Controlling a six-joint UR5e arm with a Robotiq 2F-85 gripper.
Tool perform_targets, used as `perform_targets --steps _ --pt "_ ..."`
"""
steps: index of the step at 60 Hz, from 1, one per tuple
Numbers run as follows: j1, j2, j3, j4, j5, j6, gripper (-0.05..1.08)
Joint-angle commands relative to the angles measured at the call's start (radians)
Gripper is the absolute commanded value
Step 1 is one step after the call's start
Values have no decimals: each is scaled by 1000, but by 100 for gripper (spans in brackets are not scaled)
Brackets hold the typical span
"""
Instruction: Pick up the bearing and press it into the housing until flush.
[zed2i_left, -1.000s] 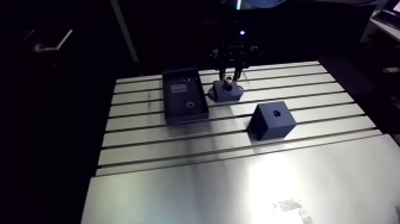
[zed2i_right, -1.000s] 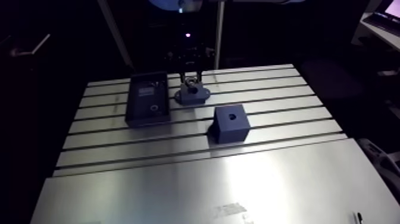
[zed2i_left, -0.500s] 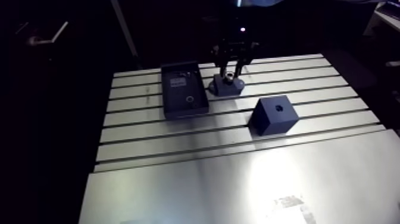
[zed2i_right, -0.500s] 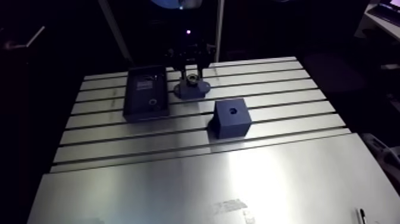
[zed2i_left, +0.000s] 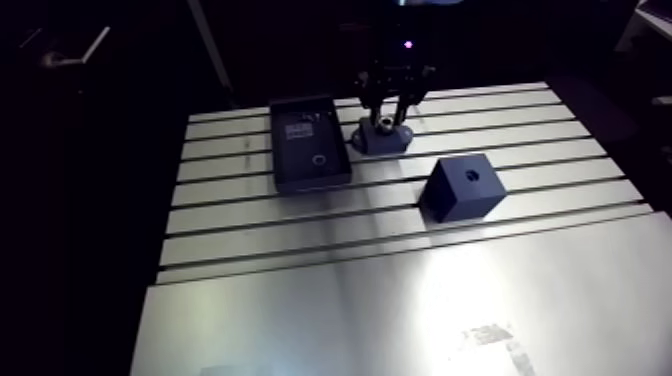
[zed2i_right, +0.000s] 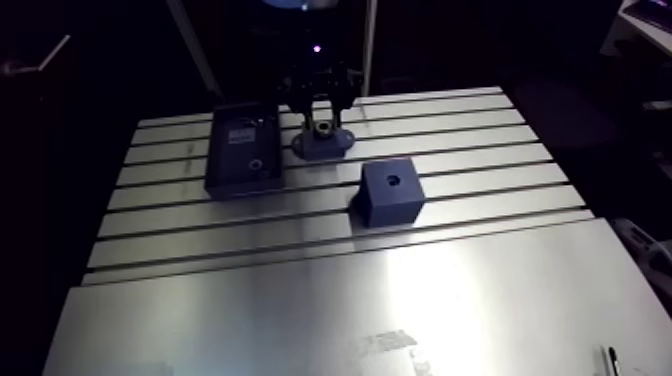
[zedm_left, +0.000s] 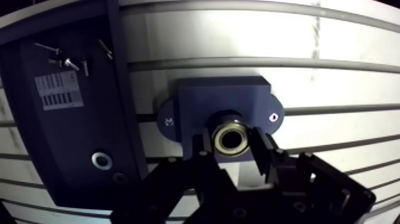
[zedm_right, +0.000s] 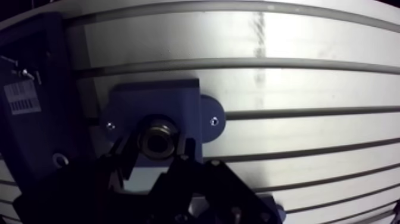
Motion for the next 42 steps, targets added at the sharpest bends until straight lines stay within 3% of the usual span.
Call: perform_targets --steps 1,42 --pt "0 9 -2 0 0 2 65" --pt "8 18 -10 0 0 5 65"
